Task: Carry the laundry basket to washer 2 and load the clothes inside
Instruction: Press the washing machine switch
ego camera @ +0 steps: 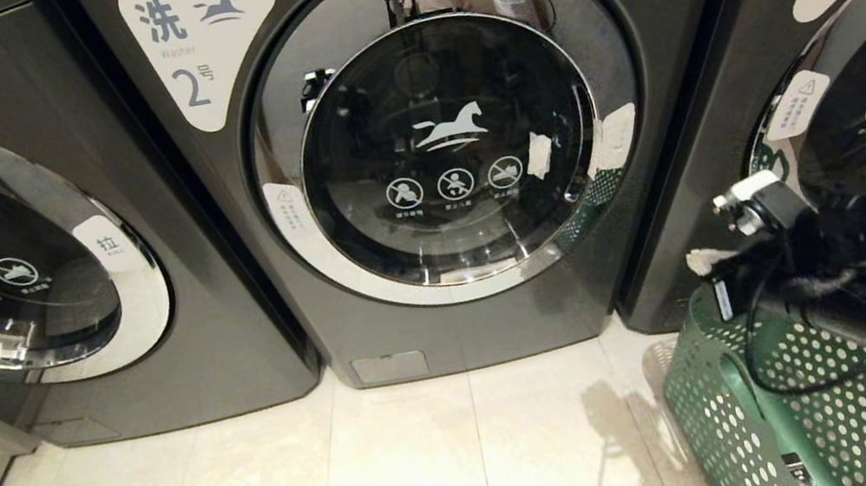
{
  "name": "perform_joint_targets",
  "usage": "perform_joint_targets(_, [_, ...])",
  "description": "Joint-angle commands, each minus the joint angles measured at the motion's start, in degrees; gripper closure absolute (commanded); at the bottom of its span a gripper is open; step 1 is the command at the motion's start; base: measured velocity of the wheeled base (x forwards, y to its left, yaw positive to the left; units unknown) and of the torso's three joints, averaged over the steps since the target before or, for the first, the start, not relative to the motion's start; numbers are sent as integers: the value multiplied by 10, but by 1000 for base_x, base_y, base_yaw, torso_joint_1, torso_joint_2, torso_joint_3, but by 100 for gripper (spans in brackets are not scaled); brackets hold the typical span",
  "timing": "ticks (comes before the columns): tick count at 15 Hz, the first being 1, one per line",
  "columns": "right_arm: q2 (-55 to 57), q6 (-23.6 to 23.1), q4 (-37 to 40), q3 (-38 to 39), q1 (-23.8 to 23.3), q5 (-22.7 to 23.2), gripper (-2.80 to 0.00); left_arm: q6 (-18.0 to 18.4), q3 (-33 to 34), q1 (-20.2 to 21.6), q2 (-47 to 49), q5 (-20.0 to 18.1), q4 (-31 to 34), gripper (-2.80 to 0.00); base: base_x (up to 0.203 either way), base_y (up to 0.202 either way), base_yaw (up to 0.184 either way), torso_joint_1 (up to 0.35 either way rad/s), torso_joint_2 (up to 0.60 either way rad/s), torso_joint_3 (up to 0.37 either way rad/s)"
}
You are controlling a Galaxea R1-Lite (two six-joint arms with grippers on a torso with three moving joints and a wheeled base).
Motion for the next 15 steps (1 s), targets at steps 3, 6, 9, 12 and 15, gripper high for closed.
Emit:
perform_joint_targets(3, [-250, 0, 20, 281, -1, -4, 0, 0, 23, 1, 1, 0, 0, 0, 0, 0, 0, 0, 0, 0])
perform_joint_targets(6, [-444, 4, 188, 312, -2, -16, 0, 0, 23, 1, 1, 0, 0, 0, 0, 0, 0, 0, 0, 0])
perform_joint_targets(9, [-667, 4, 417, 300, -4, -15, 0, 0, 23, 0, 1, -1, 0, 0, 0, 0, 0, 0, 0, 0])
perform_joint_targets(12, [-799, 7, 604, 274, -6, 0, 0, 0, 23, 0, 1, 0, 0, 0, 0, 0, 0, 0, 0, 0])
perform_joint_targets(15, [-845, 58, 664, 271, -8, 26, 0, 1, 23, 1, 1, -3, 0, 0, 0, 0, 0, 0, 0, 0])
